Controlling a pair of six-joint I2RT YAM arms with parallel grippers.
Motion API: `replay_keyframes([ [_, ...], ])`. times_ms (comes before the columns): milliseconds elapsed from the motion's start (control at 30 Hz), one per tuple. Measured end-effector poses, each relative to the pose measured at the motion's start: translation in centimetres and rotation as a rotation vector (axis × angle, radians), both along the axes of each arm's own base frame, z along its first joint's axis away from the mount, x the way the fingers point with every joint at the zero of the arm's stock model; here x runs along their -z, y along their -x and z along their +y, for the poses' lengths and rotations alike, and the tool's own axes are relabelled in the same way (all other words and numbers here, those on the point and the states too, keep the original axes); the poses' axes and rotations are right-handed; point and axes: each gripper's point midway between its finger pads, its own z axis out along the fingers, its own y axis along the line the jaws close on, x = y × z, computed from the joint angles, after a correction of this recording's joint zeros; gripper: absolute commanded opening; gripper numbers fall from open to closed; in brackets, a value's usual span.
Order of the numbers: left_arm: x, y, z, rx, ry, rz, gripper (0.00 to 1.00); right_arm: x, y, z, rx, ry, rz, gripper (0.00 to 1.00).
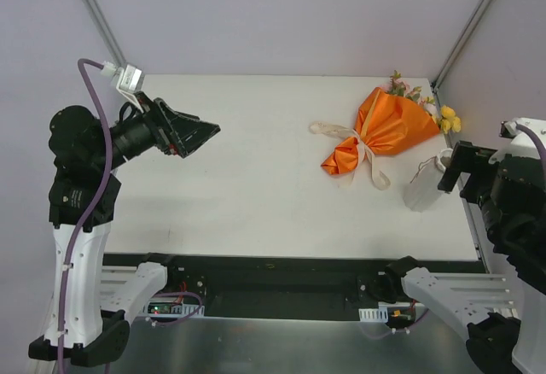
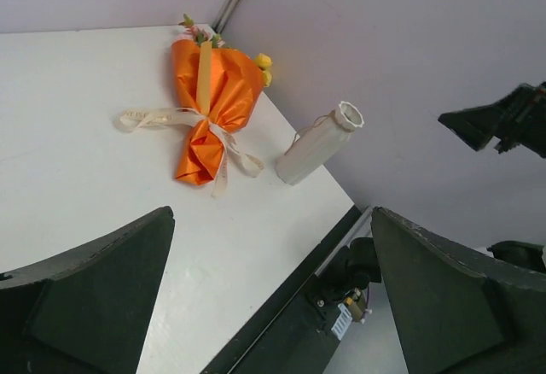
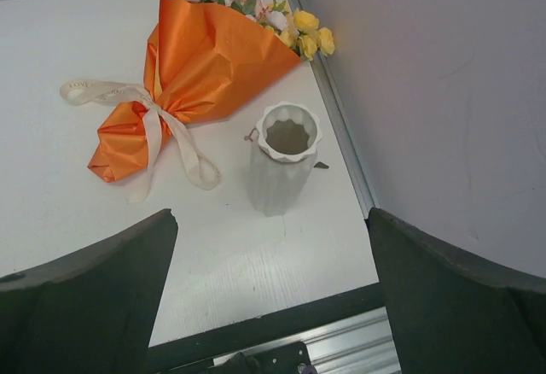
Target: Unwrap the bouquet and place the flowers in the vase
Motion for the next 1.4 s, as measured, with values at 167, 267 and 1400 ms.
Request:
replay_keyframes([
  [167, -0.1, 1.9, -0.2, 0.039, 0.009, -0.029, 0.99, -1.0, -2.1, 1.9, -0.048, -0.024, 0.011, 0.96],
  [267, 1.3, 1.5, -0.5, 0.058, 0.005, 0.003, 0.99, -0.9, -3.5, 4.2, -0.136, -0.068, 0.007, 0.96],
  [1400, 22.8, -0.4, -13.5, 0.342, -0.381, 0.438, 0.89, 27.9, -29.2, 11.1, 0.229, -0.319, 0.544, 0.97],
])
